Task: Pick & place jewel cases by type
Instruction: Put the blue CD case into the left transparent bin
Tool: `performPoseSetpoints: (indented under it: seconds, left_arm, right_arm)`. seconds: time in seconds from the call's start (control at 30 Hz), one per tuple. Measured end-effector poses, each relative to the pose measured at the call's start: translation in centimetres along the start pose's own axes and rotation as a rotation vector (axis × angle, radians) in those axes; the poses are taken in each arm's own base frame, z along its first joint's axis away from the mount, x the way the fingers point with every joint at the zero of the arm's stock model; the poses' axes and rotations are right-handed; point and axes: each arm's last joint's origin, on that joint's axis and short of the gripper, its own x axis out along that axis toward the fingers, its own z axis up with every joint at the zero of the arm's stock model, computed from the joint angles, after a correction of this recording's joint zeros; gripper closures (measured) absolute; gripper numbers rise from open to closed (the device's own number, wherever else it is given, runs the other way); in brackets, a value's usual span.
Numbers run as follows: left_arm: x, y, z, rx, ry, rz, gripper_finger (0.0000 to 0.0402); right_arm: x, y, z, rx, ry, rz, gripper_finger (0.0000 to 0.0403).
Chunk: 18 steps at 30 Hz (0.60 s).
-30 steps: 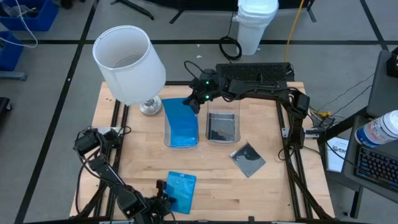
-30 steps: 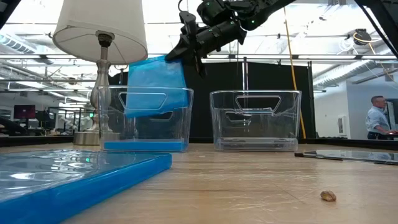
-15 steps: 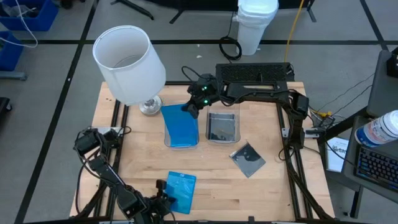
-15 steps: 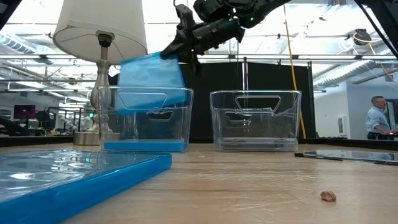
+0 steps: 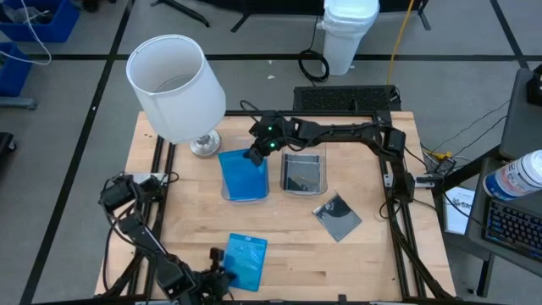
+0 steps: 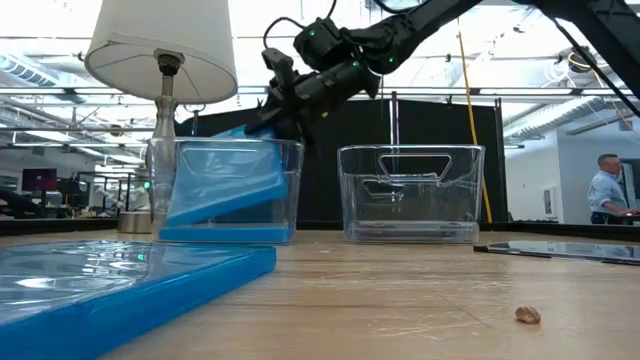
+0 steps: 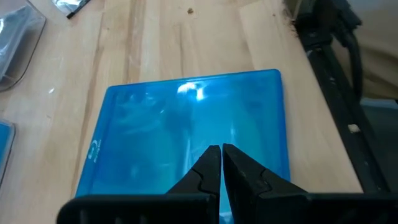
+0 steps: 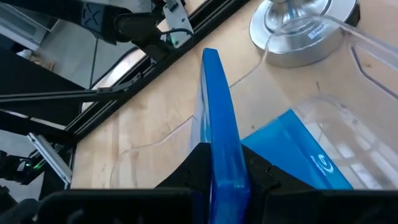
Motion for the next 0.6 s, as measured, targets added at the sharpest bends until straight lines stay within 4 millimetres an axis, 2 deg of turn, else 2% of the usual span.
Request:
performPoseSetpoints:
  seconds: [0.33, 0.6]
  left_arm:
    - [-0.3, -0.2, -0.2, -0.007, -0.003, -0.006, 0.0376]
    - [-0.2, -0.2, -0.1, -0.017, -0.003, -0.005, 0.0376]
  right_arm:
    - [-0.1, 0.1, -0.6, -0.09, 0.056, -0.017, 0.0325]
    - [0.0, 0.8, -1.9, -0.142, 0.158, -0.017, 0.0244]
